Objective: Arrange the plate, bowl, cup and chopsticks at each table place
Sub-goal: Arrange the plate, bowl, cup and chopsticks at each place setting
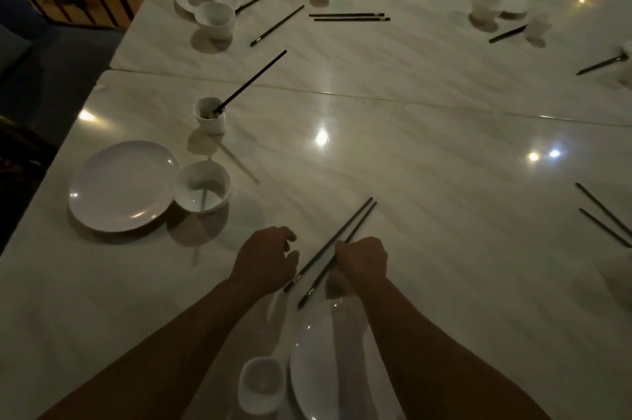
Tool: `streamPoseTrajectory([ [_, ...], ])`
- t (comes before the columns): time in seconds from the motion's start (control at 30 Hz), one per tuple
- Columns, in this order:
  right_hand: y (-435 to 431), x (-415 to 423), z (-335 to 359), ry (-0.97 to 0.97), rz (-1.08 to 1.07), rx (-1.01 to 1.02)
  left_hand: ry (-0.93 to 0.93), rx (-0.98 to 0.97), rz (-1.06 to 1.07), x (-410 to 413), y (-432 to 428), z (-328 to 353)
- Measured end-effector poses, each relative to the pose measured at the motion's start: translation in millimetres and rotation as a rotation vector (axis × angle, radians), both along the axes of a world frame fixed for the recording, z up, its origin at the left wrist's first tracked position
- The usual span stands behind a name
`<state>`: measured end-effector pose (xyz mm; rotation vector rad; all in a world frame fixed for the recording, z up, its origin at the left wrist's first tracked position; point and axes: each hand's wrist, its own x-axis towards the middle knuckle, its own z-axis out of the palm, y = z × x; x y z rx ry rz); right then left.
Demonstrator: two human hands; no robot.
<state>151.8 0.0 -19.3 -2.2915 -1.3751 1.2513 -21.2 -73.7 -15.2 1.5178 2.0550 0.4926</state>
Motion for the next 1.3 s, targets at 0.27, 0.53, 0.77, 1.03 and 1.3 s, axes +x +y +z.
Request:
streamPoseTrajectory([
  [0.27,22,32,14,0.108,-0.191,0.1,0.037,-0.115,-0.128,41,67,-22],
  [0.53,16,95,71,0.416,-0.137,0.288,0.079,-0.109,-0.203,42,72,-22],
  [0.77,-42,105,53,0.154,0.118,0.208,-0.059,-0.053,-0.026,18,50,3],
  [1.03,-112,98,15,-0.024,0.409,0.064,-0.145,-0.016,0.222,26,-17,33],
  [1.3,-132,106,11,0.028,0.486,0.085,-0.142,0.009,0.388,54,-81,47],
])
